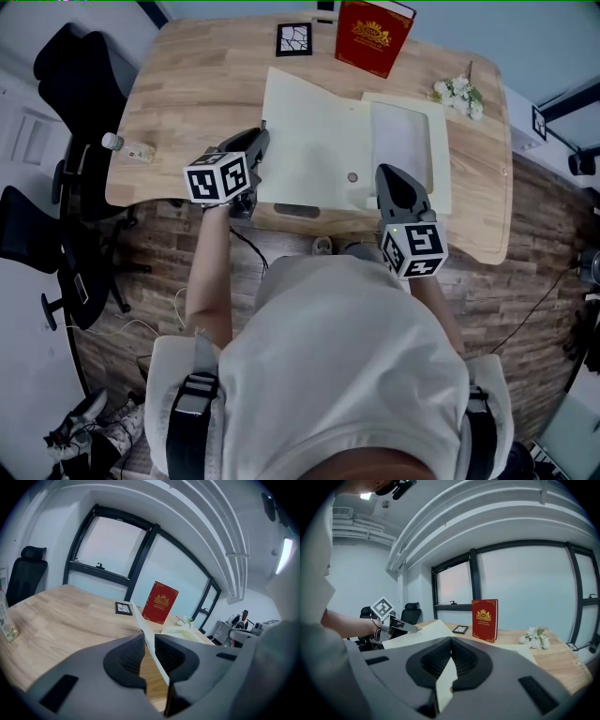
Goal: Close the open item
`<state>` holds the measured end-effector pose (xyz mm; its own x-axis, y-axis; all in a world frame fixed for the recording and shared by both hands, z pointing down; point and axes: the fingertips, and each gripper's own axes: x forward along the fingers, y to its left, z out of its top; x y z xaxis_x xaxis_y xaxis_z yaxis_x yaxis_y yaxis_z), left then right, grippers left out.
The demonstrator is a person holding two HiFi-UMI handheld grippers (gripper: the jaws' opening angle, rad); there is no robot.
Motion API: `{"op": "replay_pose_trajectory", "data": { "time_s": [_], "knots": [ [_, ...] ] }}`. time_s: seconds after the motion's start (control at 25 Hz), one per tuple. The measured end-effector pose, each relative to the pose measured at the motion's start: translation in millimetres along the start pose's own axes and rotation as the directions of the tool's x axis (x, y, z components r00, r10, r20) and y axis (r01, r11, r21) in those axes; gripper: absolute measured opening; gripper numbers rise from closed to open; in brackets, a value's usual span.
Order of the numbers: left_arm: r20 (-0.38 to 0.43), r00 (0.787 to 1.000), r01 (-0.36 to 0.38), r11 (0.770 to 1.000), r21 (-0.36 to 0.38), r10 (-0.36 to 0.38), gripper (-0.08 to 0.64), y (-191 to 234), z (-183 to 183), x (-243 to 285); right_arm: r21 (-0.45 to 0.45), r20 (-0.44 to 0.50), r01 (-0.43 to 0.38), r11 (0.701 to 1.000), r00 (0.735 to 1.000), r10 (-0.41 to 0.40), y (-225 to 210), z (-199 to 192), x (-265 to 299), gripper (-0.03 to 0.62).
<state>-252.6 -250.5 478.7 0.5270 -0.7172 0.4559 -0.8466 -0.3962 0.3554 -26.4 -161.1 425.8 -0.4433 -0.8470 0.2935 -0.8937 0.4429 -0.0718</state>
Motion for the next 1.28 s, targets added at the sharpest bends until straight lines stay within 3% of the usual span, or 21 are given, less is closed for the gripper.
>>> {"op": "replay_pose_trajectory", "data": {
  "time_s": [0.2,0.68,1.0,1.28],
  "knots": [
    [0.018,1.0,0.017,1.0,-0.019,-0.016,0.072,-5,4,0,0.004,-0.002,0.006,1.0,1.0,-0.006,-1,-1,-1,0.018],
    [0.041,0.999,-0.026,0.999,-0.029,0.027,0.072,-9,10,-2,0.007,0.003,0.009,1.0,1.0,-0.009,3,-2,-3,0.018],
    [0.066,0.996,-0.047,0.994,-0.096,0.053,0.073,-7,12,-6,0.013,0.001,0.023,1.0,1.0,-0.023,3,-3,-4,0.018],
    [0.003,1.0,-0.01,0.997,-0.073,0.01,0.072,-18,1,-1,0.016,0.001,0.022,1.0,1.0,-0.022,5,-3,-3,0.018]
  ]
}}
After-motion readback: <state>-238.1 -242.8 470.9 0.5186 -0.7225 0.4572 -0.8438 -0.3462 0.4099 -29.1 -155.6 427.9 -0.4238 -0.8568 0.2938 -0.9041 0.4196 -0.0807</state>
